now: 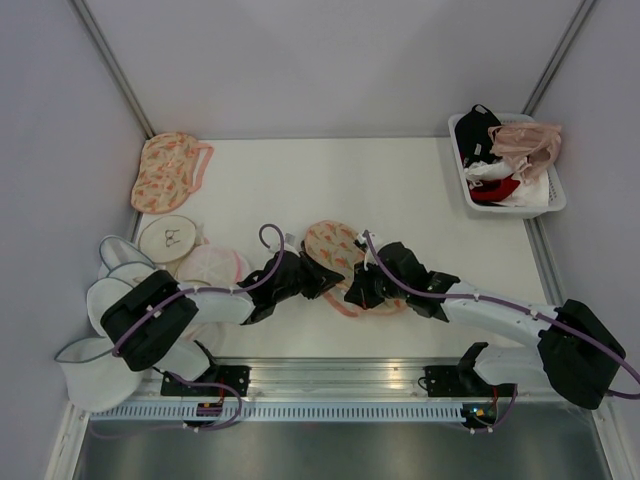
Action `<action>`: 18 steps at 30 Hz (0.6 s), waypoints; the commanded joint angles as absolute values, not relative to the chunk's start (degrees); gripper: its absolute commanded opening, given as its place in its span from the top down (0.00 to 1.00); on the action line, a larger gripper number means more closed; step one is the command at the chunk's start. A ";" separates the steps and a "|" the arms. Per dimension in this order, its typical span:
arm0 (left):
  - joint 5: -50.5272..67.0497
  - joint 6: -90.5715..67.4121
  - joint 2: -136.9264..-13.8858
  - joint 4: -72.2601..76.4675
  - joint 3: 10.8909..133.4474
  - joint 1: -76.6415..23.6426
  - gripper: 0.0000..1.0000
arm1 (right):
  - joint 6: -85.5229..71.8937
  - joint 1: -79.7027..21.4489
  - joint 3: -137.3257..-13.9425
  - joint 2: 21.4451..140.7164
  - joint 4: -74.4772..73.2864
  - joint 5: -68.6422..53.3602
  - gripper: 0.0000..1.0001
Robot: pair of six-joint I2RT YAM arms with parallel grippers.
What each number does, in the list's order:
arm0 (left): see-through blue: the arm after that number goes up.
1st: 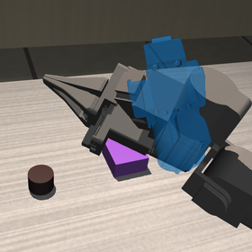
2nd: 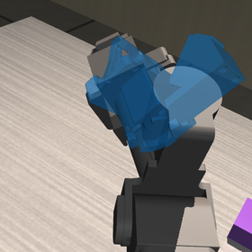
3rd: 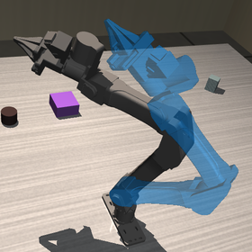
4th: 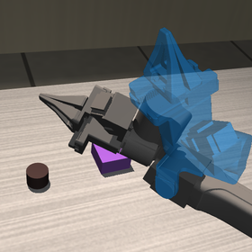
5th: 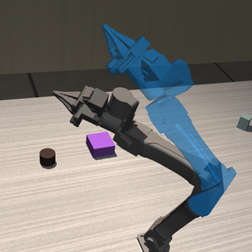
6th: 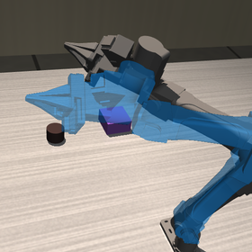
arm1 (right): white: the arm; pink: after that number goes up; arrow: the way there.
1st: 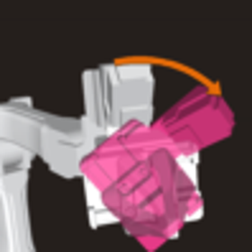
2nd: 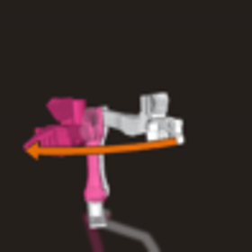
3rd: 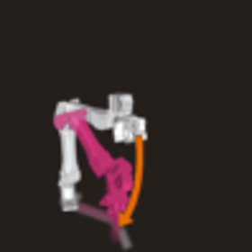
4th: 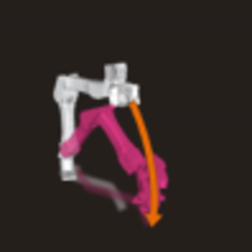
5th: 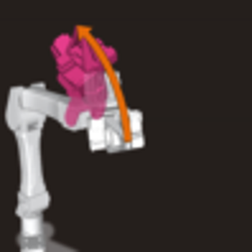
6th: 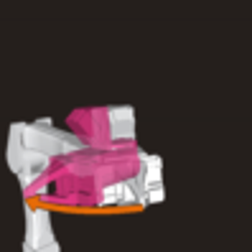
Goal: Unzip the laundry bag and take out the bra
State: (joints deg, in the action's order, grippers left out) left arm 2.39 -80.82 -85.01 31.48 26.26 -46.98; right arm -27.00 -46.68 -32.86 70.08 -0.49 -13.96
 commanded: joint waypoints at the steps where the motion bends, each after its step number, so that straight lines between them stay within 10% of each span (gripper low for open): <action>1: 0.53 -81.74 -85.87 35.86 26.37 -47.11 0.90 | -25.58 -46.93 -35.86 69.78 0.26 -11.35 1.00; 18: 3.77 -77.52 -86.66 32.26 28.21 -39.03 0.98 | -27.68 -51.59 -33.75 65.83 -15.37 1.03 1.00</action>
State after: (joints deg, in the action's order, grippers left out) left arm 2.50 -80.51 -85.82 31.79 26.30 -40.95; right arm -26.83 -51.29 -34.83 66.87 -11.64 -3.42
